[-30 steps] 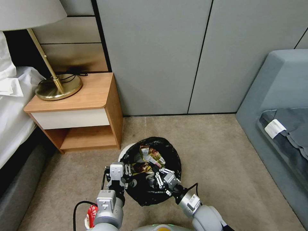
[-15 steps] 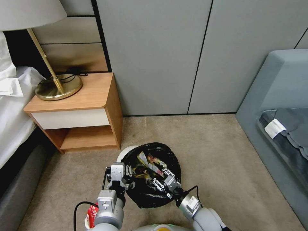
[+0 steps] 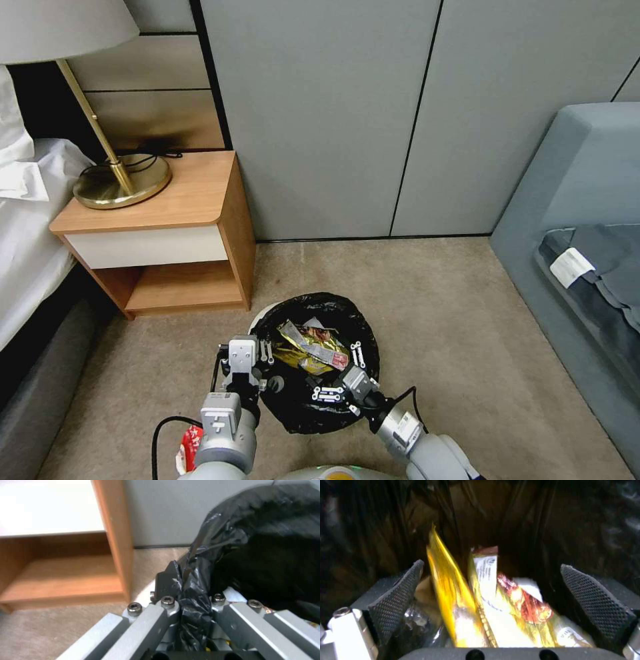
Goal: Pick up the trash bin, then pick up the garbage from the floor and place it into the trash bin.
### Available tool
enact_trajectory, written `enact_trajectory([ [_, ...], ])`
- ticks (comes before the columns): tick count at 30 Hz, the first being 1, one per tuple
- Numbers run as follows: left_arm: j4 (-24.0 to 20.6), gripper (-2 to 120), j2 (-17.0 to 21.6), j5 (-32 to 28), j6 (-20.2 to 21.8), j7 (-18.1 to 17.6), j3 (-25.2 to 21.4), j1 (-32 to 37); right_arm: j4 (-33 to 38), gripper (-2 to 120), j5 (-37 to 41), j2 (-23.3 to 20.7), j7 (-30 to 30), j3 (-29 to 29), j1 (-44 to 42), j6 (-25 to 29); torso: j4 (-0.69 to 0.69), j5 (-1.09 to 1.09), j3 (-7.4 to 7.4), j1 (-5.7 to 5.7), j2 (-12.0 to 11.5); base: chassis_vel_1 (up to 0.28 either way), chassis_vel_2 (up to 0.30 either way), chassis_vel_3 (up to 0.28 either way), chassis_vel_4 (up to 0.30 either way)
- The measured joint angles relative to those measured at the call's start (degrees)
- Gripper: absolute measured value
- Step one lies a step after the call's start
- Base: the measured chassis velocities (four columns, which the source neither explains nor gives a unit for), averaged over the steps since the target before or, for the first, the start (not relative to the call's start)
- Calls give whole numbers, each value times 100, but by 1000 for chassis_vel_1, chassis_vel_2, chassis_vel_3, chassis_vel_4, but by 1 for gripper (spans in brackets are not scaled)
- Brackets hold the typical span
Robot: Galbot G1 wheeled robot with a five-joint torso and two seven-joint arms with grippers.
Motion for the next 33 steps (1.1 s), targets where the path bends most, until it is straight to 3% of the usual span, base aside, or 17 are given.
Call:
enact_trajectory([
  [18,55,1,-12,-10,196,-55,5,-37,1451,100,-298,-357,-154,411,-452,465,-1,-1,0,0,0,0,0,0,0],
  [29,243,1,-31,29,206,-60,12,-93,2391,100,436,-186,42,672,-634,419,-1,-2,0,0,0,0,0,0,0],
  [33,276,1,-30,16,207,-61,1,-99,2698,100,685,59,349,911,-798,431,-1,-2,0,0,0,0,0,0,0],
])
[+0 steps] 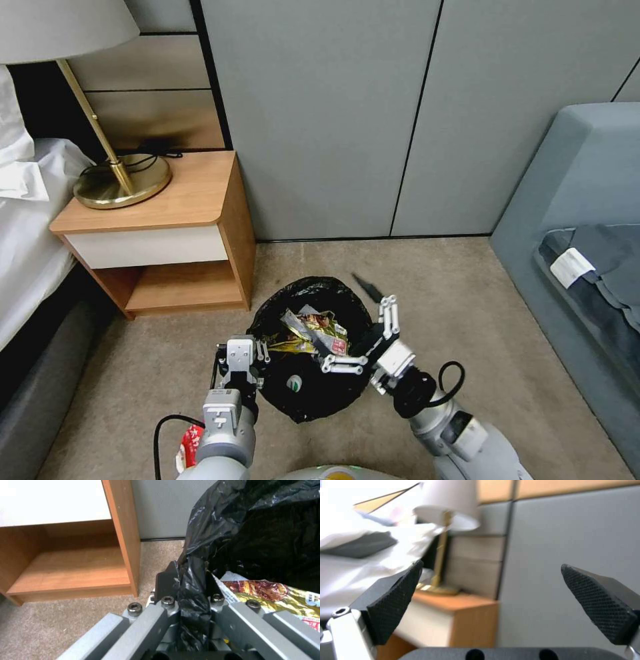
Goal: Pick up the trash bin, then pick up the garbage from the floor and place it into the trash bin.
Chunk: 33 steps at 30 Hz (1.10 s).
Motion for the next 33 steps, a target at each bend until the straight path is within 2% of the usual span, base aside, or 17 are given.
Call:
enact_trajectory([
  [4,-25,1,24,-48,0,-7,-45,26,261,100,-25,279,674,447,-211,-39,0,0,0,0,0,0,0,0,0],
  [7,-51,1,40,-61,0,-12,-58,40,294,100,-106,409,926,718,-322,-54,-1,0,0,0,0,0,0,0,0],
  [8,-63,1,43,-77,0,-12,-56,50,232,100,-220,534,1143,975,-413,6,-1,0,0,0,0,0,0,0,0],
  [13,-69,1,52,-103,-2,-28,-54,84,-104,100,-341,693,1456,1277,-596,211,-1,0,0,0,0,0,0,0,0],
  [18,-97,1,68,-112,-9,-28,-73,112,-404,100,-383,765,1673,1332,-670,330,-1,0,0,0,0,0,0,0,0],
  [33,-185,1,70,-112,-9,-26,-78,131,-775,100,-433,844,1657,1365,-692,595,0,0,0,0,0,26,24,22,23],
])
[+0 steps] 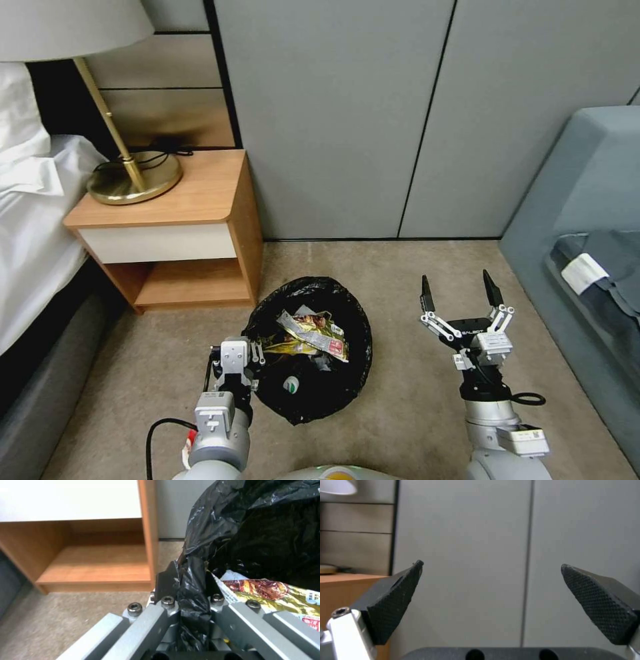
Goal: Pick up the trash bin, then pick up the garbage from the floor and place it into the trash bin.
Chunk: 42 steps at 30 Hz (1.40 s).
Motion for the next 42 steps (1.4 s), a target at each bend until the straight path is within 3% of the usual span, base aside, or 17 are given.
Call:
enact_trajectory([
  [7,-12,1,-3,-2,1,0,4,1,-91,100,-86,8,-237,-104,-52,118,0,0,0,0,0,86,87,93,90],
  [42,-209,1,-31,51,30,-66,-10,201,-212,100,-325,9,-335,-144,10,147,0,0,0,0,0,122,123,120,122],
])
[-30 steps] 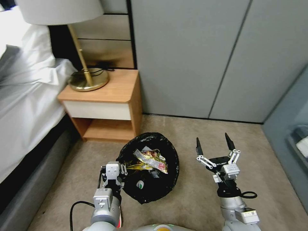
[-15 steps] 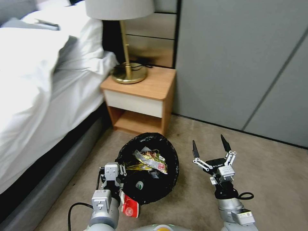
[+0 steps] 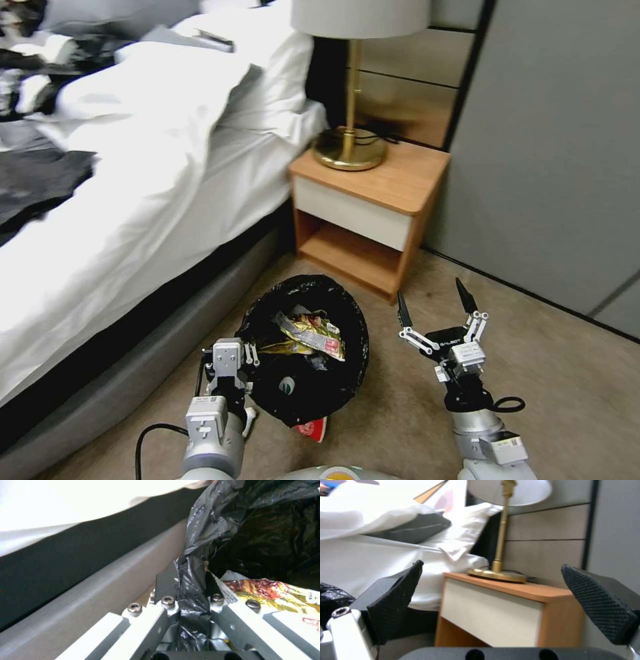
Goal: Pick up the trash bin, then pick up the garbage from the floor and place it into the trash bin.
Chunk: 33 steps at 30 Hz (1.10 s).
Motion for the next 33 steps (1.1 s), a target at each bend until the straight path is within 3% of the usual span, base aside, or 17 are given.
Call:
enact_trajectory([
  [10,-82,1,19,-38,-1,-3,-89,29,7,100,19,-33,-19,-16,11,-78,0,0,0,0,0,132,119,127,130],
  [15,-82,1,34,-50,-13,-3,-97,43,222,100,617,-201,-198,-56,-349,-628,-1,0,0,0,0,115,111,117,103],
  [22,-87,1,63,-49,-20,-4,-63,106,302,100,673,-244,139,-89,-373,-1369,0,0,0,0,0,137,117,123,131],
  [33,-82,1,65,-42,-23,-12,-46,119,253,100,705,-255,154,-169,-334,-1449,0,1,0,-1,0,125,123,128,125],
])
